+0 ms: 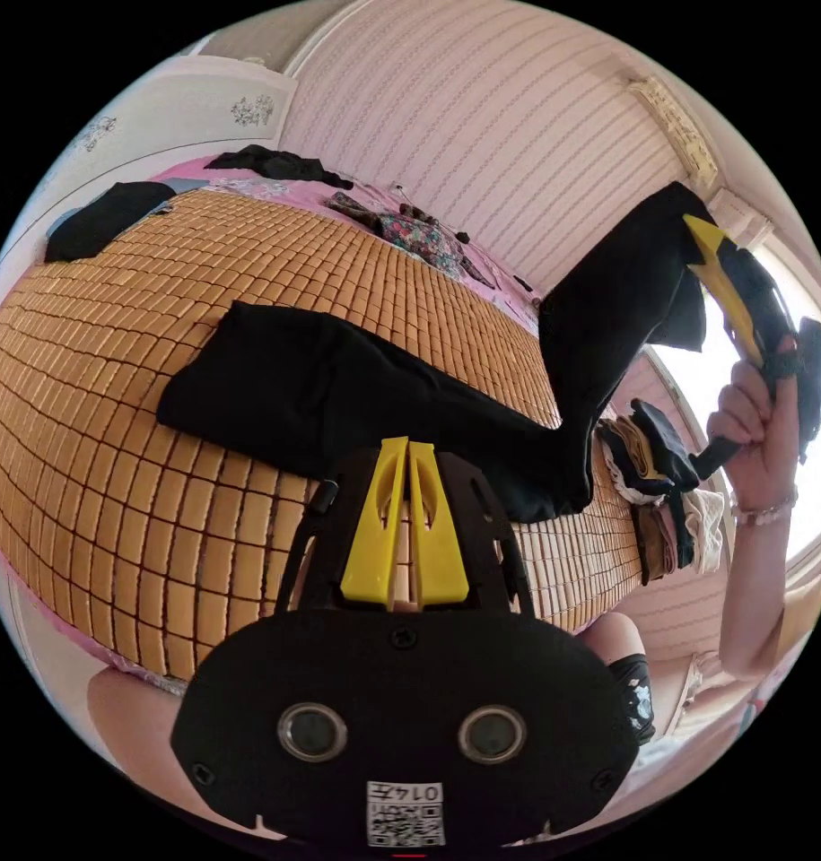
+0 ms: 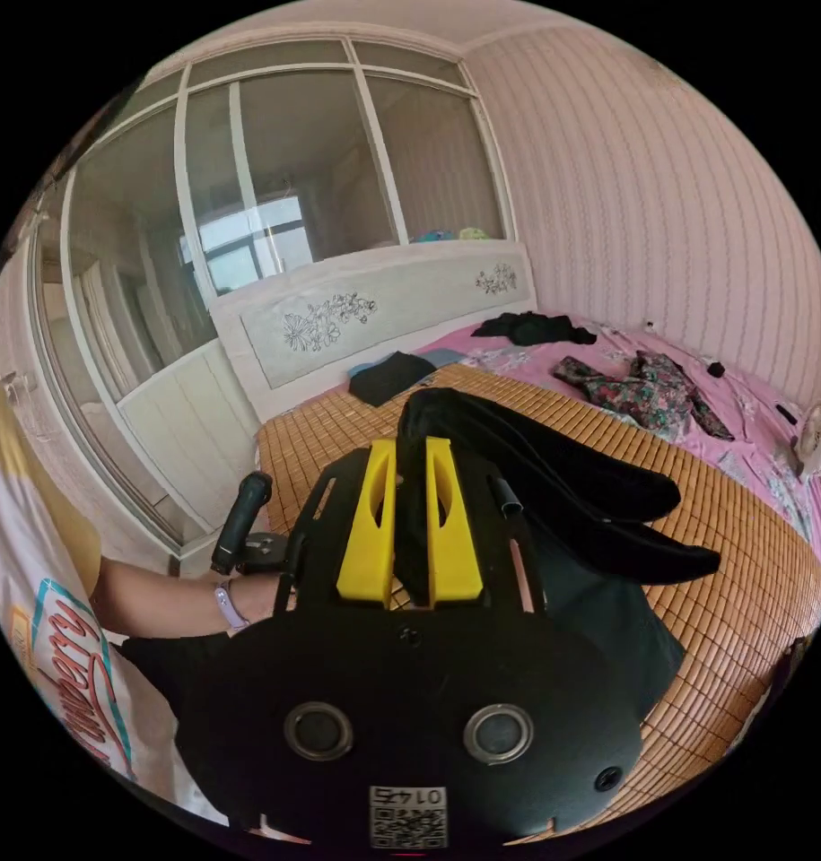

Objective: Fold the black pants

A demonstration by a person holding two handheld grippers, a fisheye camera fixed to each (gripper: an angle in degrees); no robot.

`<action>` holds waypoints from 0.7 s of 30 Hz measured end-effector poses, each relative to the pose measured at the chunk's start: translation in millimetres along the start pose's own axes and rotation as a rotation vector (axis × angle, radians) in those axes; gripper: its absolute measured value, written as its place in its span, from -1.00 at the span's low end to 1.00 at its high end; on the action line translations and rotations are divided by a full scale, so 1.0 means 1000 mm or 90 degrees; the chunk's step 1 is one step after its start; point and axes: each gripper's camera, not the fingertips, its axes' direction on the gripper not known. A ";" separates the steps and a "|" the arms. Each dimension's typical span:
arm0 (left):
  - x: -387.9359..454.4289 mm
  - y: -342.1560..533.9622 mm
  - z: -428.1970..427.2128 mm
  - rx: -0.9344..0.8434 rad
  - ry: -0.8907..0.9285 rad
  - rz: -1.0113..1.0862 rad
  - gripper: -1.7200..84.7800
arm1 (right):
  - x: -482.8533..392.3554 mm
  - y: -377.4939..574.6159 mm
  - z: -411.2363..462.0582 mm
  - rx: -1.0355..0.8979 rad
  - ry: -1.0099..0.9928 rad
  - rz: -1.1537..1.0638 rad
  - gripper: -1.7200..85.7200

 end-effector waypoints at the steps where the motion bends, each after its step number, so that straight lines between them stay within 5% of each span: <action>1: -0.019 0.002 -0.016 0.006 -0.020 -0.028 -0.97 | -0.002 0.015 0.044 -0.082 -0.025 -0.003 -0.86; 8: -0.061 0.014 -0.062 0.045 -0.056 -0.079 -0.92 | 0.027 0.066 0.119 -0.238 -0.052 0.055 -0.76; 14: -0.036 0.000 -0.065 0.089 -0.101 0.007 -0.86 | 0.054 0.047 0.128 -0.235 0.018 0.027 -0.76; 21: -0.014 -0.021 -0.022 0.018 -0.179 0.155 -0.80 | 0.109 0.057 0.156 -0.260 0.069 0.124 -0.80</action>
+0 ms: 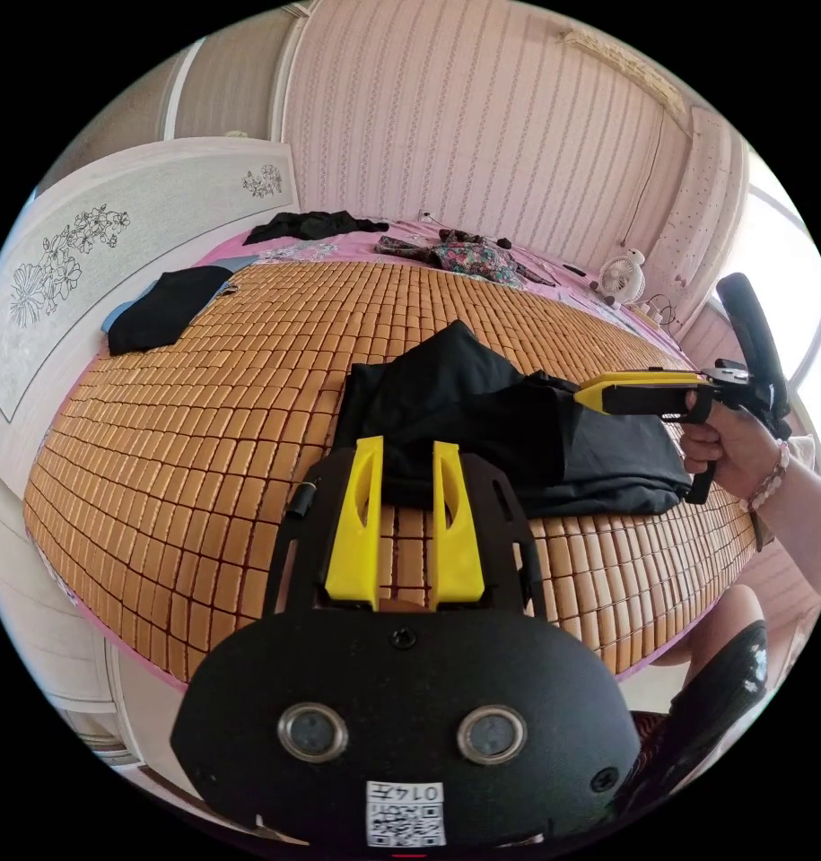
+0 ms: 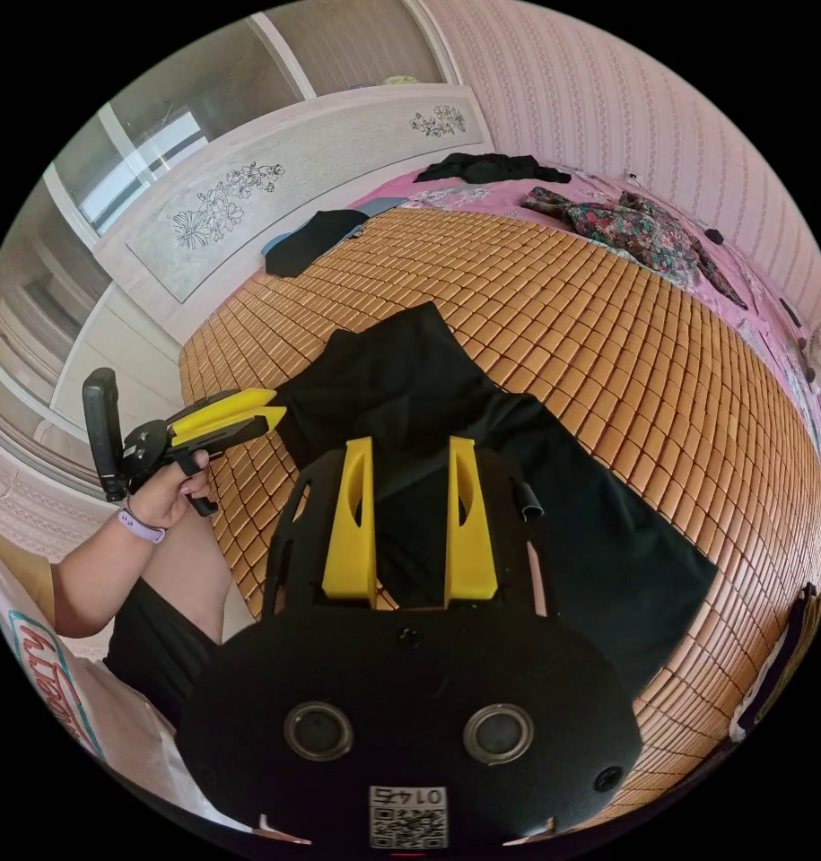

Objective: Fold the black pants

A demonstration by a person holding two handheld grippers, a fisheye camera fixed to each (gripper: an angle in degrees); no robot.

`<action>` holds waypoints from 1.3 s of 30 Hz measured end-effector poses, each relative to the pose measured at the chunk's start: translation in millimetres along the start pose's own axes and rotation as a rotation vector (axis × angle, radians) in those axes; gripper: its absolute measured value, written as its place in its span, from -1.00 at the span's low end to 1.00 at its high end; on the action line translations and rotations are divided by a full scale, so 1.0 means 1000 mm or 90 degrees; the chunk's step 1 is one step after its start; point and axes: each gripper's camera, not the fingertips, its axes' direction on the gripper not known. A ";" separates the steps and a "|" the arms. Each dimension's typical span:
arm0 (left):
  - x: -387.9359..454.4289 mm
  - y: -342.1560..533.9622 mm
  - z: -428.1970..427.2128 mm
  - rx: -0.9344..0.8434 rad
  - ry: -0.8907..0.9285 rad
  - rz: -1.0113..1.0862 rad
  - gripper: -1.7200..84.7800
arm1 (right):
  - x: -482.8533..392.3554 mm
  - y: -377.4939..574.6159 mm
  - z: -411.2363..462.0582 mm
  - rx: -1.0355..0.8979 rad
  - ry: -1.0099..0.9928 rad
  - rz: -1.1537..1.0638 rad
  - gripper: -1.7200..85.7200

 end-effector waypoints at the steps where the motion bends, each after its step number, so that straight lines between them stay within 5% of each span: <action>1: -0.001 -0.002 0.011 -0.027 0.004 -0.002 -0.82 | 0.003 -0.004 0.015 -0.028 -0.006 -0.013 -0.81; 7: 0.003 -0.002 0.011 -0.053 0.003 -0.009 -0.93 | 0.016 -0.053 0.044 -0.123 -0.079 -0.128 -0.82; 13: 0.002 0.004 -0.001 -0.037 0.034 -0.054 -0.97 | 0.090 -0.135 0.006 0.097 -0.235 0.071 -0.79; 18: 0.000 0.010 0.011 -0.055 0.048 -0.077 -0.97 | 0.107 -0.154 0.044 0.027 -0.180 -0.021 -0.65; 22: 0.006 0.012 0.005 -0.045 0.041 -0.071 -0.87 | 0.111 -0.151 0.112 -0.146 -0.117 -0.083 -0.52; 31: 0.011 0.007 0.015 -0.063 0.027 -0.057 -0.84 | 0.107 -0.124 0.075 -0.024 -0.201 -0.228 -0.94; 39: 0.045 0.009 -0.008 -0.036 -0.030 0.011 -0.92 | 0.087 -0.087 0.048 0.052 -0.180 -0.337 -0.93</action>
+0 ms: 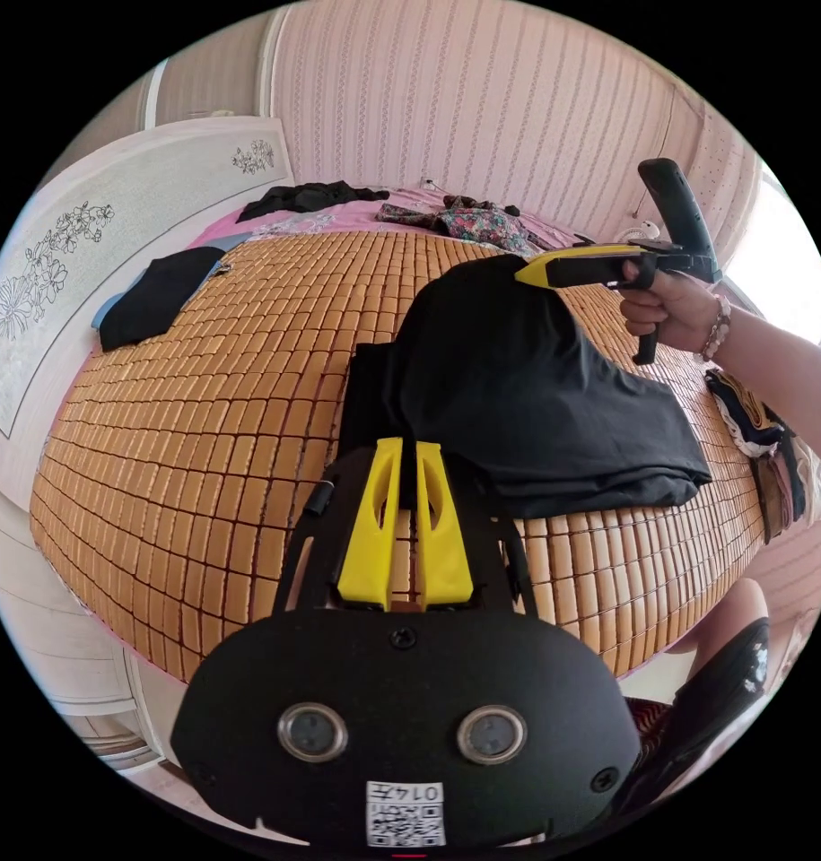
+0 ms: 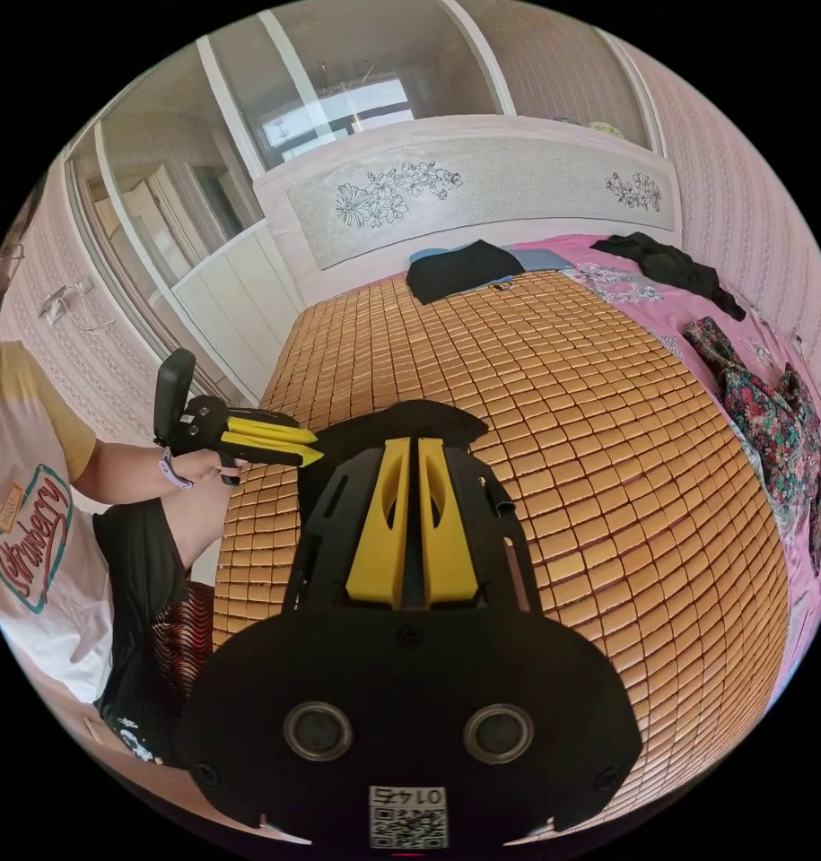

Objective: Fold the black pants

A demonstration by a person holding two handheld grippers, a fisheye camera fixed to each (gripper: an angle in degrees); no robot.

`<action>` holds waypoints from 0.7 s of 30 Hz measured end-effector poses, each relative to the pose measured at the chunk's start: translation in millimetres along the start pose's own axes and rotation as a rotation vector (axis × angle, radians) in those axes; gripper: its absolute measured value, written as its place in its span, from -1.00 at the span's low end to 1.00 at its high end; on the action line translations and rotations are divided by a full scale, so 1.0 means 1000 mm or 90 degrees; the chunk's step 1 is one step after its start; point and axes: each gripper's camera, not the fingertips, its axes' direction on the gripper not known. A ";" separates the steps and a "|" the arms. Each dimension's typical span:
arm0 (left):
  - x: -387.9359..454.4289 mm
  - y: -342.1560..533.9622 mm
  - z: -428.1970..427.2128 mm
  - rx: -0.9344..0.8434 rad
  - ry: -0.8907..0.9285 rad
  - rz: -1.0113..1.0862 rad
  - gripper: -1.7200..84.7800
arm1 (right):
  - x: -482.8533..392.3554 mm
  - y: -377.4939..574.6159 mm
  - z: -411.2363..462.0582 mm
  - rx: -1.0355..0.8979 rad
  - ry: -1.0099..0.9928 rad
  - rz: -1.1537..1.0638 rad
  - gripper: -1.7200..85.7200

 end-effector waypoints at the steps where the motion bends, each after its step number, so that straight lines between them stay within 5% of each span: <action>1: 0.004 0.001 -0.012 0.015 -0.003 0.000 -0.93 | -0.002 -0.003 -0.003 0.014 -0.001 -0.007 -0.93; 6: -0.012 0.015 -0.060 0.082 0.051 -0.048 -0.94 | -0.006 -0.030 0.011 0.027 -0.032 -0.024 -0.86; 9: -0.041 0.028 -0.041 0.021 0.015 -0.111 -0.93 | -0.004 -0.052 0.056 -0.037 -0.046 0.006 -0.82; 13: -0.065 0.047 -0.027 -0.010 -0.001 -0.172 -0.90 | -0.014 -0.061 0.081 -0.107 0.112 0.028 -0.84; 17: -0.036 0.050 -0.042 0.043 0.015 -0.096 -0.91 | -0.029 -0.038 0.070 -0.193 0.215 -0.003 -0.90; 21: 0.048 0.042 -0.021 0.035 0.150 0.038 -0.95 | -0.038 -0.011 0.090 -0.325 0.232 -0.015 -0.93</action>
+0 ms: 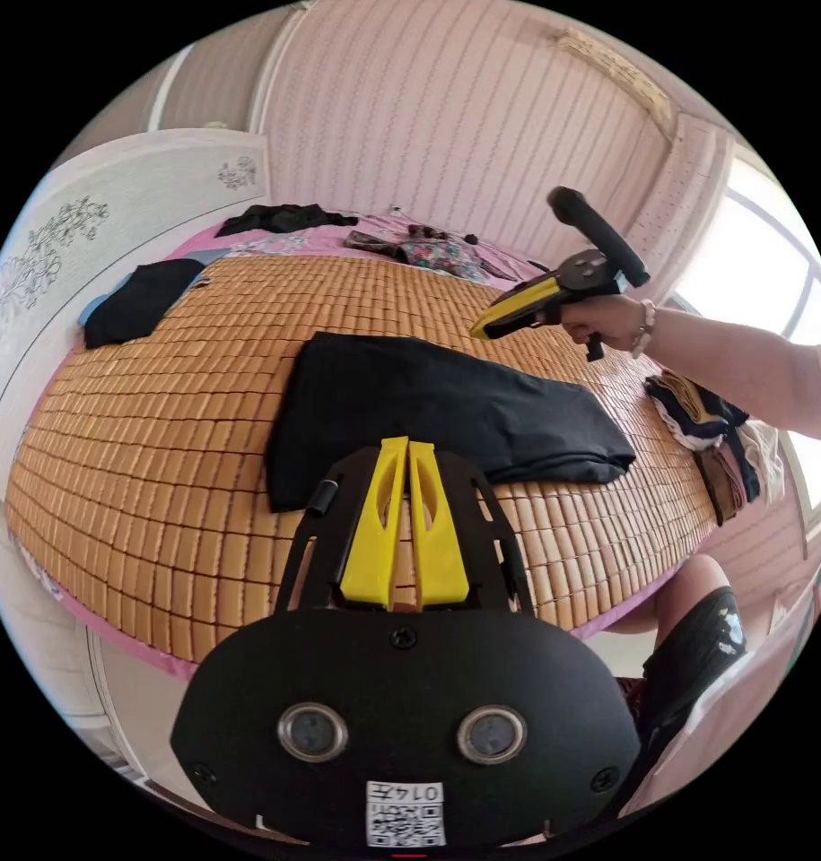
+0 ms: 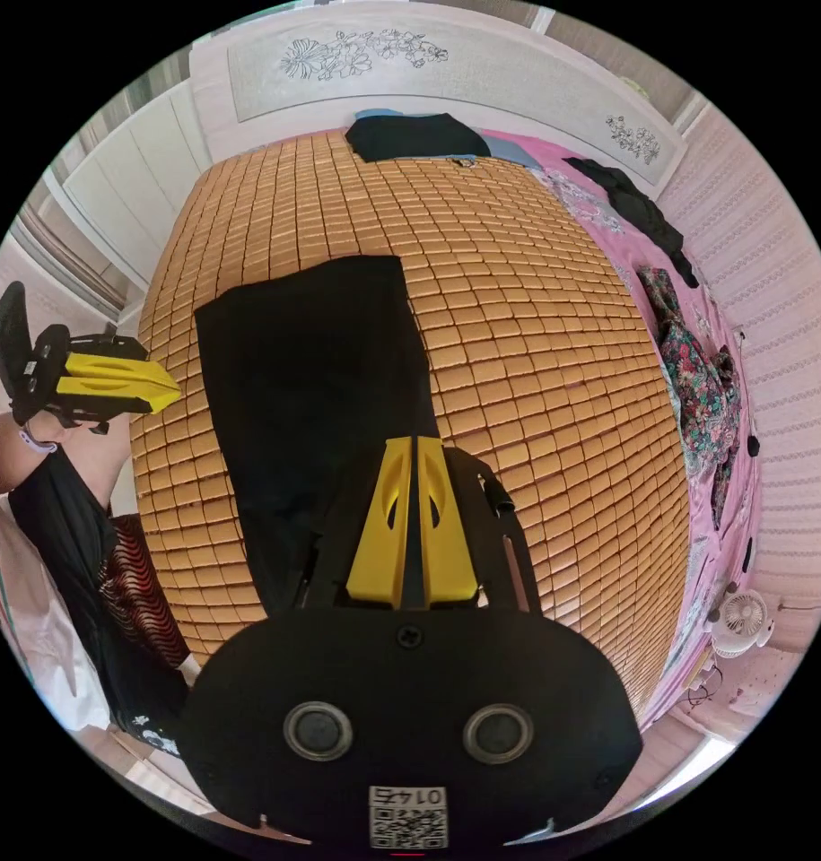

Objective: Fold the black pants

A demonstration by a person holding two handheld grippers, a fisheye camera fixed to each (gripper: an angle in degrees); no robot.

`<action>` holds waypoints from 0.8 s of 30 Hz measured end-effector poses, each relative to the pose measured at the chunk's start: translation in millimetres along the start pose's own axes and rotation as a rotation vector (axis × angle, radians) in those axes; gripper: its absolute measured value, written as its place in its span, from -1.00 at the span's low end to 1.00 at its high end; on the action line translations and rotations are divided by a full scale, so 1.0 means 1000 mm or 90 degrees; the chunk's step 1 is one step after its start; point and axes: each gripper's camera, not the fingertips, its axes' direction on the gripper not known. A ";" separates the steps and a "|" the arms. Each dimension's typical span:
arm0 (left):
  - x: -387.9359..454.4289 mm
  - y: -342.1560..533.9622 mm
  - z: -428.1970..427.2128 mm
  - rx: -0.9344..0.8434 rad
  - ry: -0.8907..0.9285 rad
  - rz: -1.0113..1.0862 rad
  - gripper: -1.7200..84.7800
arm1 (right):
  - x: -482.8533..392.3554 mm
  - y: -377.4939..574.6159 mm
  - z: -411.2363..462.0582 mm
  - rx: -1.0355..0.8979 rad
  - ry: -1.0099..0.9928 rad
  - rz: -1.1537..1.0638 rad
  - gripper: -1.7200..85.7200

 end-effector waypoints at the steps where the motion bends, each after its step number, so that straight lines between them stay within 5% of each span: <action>1: 0.024 -0.004 0.017 -0.011 0.033 0.027 -0.96 | -0.008 -0.003 0.009 -0.040 -0.004 -0.022 -0.93; 5: 0.072 -0.018 0.066 -0.040 0.034 0.066 -0.97 | -0.014 -0.032 0.052 -0.235 0.027 -0.054 -0.94; 16: 0.091 -0.031 0.129 -0.162 -0.010 0.149 -0.97 | 0.026 -0.052 0.039 -0.294 -0.043 0.039 -0.95; 21: 0.046 -0.043 0.111 -0.117 0.021 0.059 -0.97 | 0.062 -0.001 0.004 -0.136 -0.122 0.164 -0.93; 24: -0.008 -0.044 0.076 -0.066 0.009 -0.011 -0.94 | 0.077 0.080 -0.038 0.110 -0.157 0.337 -0.92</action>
